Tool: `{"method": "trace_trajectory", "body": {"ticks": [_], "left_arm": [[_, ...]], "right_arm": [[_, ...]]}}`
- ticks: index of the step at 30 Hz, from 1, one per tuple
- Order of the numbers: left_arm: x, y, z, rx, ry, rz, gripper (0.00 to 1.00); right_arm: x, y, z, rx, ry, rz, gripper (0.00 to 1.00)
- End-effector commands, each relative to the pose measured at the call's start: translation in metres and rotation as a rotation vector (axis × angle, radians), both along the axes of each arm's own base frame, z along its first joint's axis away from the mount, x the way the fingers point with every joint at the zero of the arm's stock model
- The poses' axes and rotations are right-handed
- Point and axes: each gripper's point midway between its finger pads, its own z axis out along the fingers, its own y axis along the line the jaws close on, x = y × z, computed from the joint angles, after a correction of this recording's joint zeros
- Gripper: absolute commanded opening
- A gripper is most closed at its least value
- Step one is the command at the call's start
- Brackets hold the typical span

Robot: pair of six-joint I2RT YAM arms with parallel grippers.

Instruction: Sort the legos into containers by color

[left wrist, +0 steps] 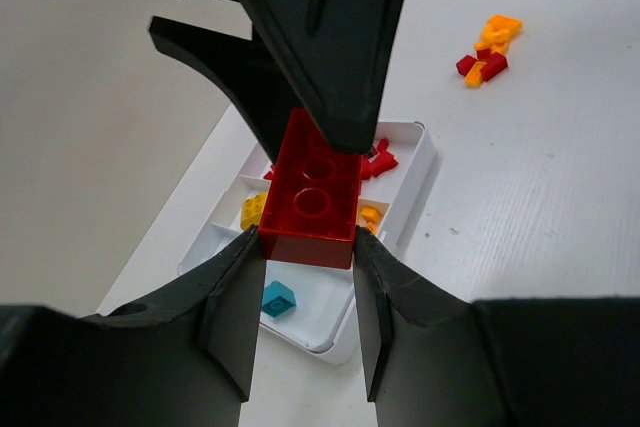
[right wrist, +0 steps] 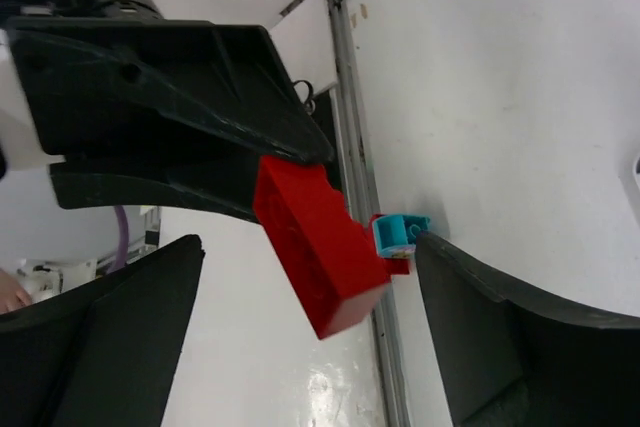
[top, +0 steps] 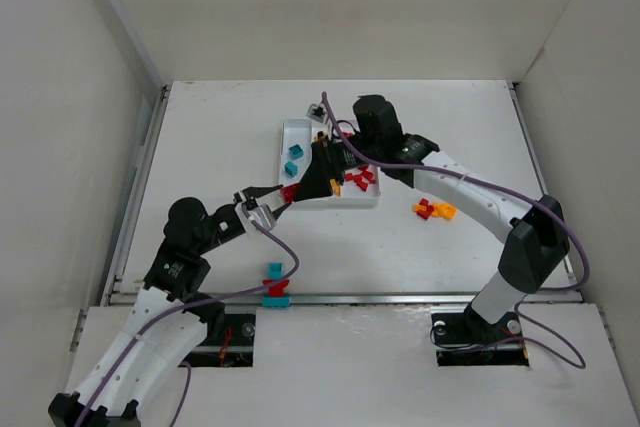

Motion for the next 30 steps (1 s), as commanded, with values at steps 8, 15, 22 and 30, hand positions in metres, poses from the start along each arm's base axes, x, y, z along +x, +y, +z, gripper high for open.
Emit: {"method": "trace_trajectory", "body": {"ticks": [8,15,22,30], "left_arm": [[-0.008,-0.008,0.037,-0.059,-0.067,-0.065,0.00],[-0.003,-0.004,0.043,-0.090,-0.067,-0.021,0.00],[0.001,0.003,0.039,-0.134,-0.026,0.045,0.00],[0.019,0.008,0.024,-0.211,0.128,0.146,0.83]], "right_arm": [[-0.007,0.014,0.030,0.097,-0.053,0.114,0.39],[-0.012,0.013,0.032,0.104,-0.046,0.138,0.40],[-0.023,0.008,0.036,0.121,-0.037,0.188,0.00],[-0.005,0.007,0.015,0.054,-0.041,0.036,0.00]]}}
